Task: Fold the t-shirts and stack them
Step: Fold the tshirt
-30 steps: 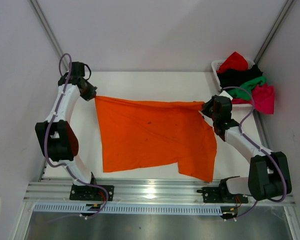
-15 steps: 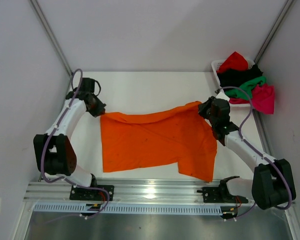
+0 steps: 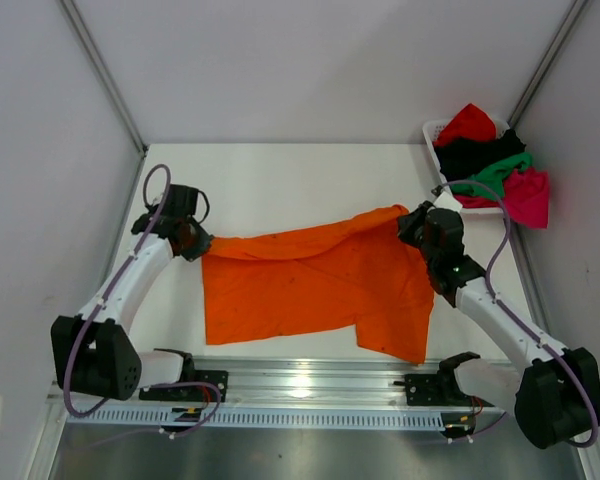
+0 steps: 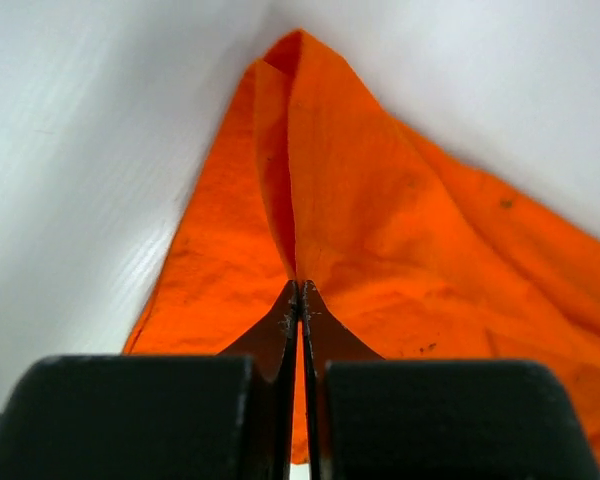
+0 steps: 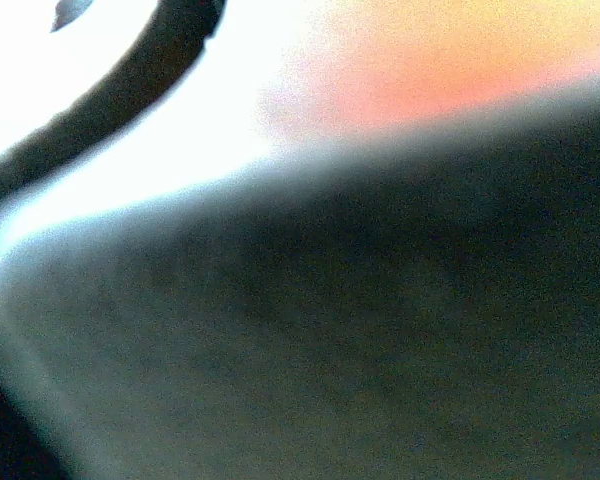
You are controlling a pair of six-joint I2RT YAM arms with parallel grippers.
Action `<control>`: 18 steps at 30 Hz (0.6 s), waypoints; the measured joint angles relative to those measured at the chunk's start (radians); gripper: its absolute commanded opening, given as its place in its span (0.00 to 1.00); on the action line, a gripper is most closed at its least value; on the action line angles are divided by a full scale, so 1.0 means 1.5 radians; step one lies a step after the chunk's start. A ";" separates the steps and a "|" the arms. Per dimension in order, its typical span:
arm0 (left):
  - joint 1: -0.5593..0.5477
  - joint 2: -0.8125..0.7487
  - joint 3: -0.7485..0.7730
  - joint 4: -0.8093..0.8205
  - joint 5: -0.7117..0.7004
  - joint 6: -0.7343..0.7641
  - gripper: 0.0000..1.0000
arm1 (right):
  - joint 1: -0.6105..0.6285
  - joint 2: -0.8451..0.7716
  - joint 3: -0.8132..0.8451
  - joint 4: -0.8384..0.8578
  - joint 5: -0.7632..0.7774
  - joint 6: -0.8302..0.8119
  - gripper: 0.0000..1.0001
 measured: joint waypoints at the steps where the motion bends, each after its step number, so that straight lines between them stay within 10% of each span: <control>1: 0.000 -0.015 -0.004 -0.005 -0.014 -0.004 0.01 | 0.001 -0.005 -0.001 -0.006 0.001 0.000 0.00; 18: -0.001 -0.122 -0.129 -0.040 -0.076 -0.036 0.01 | 0.020 -0.111 -0.056 -0.089 0.014 0.005 0.00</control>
